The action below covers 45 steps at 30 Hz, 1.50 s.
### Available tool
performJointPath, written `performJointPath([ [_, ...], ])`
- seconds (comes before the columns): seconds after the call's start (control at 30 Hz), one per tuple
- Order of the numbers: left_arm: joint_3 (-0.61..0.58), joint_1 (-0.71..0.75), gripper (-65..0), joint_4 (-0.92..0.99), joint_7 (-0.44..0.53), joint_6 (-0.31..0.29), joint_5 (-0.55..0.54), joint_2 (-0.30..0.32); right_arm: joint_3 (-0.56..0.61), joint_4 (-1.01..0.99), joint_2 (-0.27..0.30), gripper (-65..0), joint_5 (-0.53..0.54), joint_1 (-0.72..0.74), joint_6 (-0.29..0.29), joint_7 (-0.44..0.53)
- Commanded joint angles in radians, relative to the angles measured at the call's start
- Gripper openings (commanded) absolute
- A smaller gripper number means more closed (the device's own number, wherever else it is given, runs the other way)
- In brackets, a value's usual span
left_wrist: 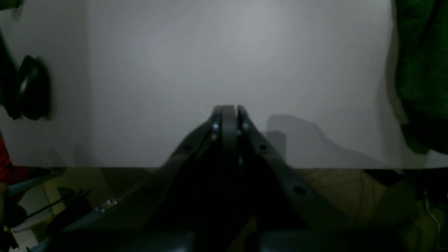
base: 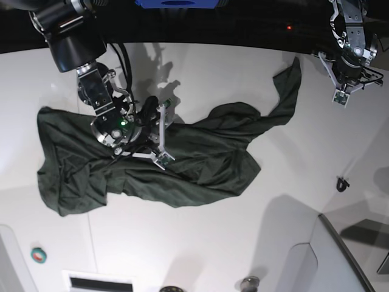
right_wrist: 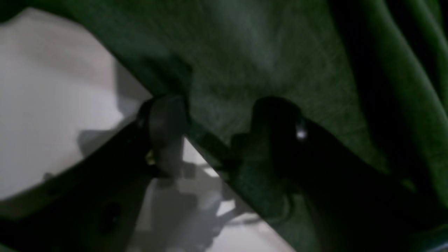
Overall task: Layout the t-shirt on the table in an organized manner, then fold the t-shirt properly
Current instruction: 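Drag the shirt with the right gripper to spread it, then release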
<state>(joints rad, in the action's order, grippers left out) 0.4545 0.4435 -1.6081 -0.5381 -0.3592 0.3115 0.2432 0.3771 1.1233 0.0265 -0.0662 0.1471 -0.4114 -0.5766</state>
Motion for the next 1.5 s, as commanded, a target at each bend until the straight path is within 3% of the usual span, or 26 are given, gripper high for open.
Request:
performJointPath([
  [0.0, 0.005, -0.001, -65.0, -0.016, 0.009, 0.012, 0.004, 0.014, -0.003, -0.009, -0.004, -41.0, -0.014, 0.024, 0.001, -0.01],
  [0.1, 0.005, -0.002, -65.0, -0.018, 0.009, 0.012, 0.004, 0.014, -0.005, -0.025, -0.004, -62.3, -0.014, 0.022, 0.001, -0.01],
  [0.13, 0.005, -0.002, -65.0, -0.018, 0.009, 0.012, 0.004, 0.014, -0.005, -0.013, -0.003, -65.0, -0.014, 0.018, 0.001, -0.012],
  [0.3, 0.005, -0.005, -65.0, -0.016, 0.011, 0.012, 0.004, 0.014, -0.005, 0.171, 0.005, -64.2, -0.014, -0.06, 0.001, -0.029],
  [0.5, 0.007, -0.022, -65.0, -0.011, 0.011, 0.012, 0.004, 0.015, -0.008, 0.469, 0.042, -64.2, -0.014, -0.145, -0.004, -0.142],
  [0.63, 0.007, -0.024, -65.0, -0.011, 0.011, 0.012, 0.004, 0.018, -0.077, 0.648, 0.088, -64.2, -0.013, -0.203, -0.007, -0.191],
  [0.73, 0.007, -0.031, -65.0, -0.011, 0.011, 0.012, 0.004, 0.018, -0.166, 0.759, 0.125, -64.2, -0.013, -0.251, -0.031, -0.211],
  [0.97, 0.007, -0.05, -65.0, -0.01, 0.011, 0.012, 0.004, 0.02, -0.517, 0.799, 0.126, -64.2, -0.013, -0.314, -0.271, -0.213],
  [1.17, 0.007, -0.05, -65.0, -0.01, 0.011, 0.012, 0.004, 0.02, -0.746, 0.614, 0.126, -63.3, -0.016, -0.309, -0.287, -0.213],
  [1.23, 0.007, -0.05, -65.0, -0.01, 0.011, 0.012, 0.004, 0.02, -0.746, 0.553, 0.128, -59.3, -0.017, -0.309, -0.287, -0.237],
  [1.4, 0.007, -0.051, -65.0, -0.01, 0.011, 0.012, 0.004, 0.02, -0.705, 0.636, 0.125, -30.8, -0.017, -0.353, -0.287, -0.29],
  [1.47, 0.007, -0.051, -65.0, -0.01, 0.011, 0.012, 0.004, 0.02, -0.682, 0.714, 0.105, -26.0, -0.016, -0.386, -0.287, -0.277],
])
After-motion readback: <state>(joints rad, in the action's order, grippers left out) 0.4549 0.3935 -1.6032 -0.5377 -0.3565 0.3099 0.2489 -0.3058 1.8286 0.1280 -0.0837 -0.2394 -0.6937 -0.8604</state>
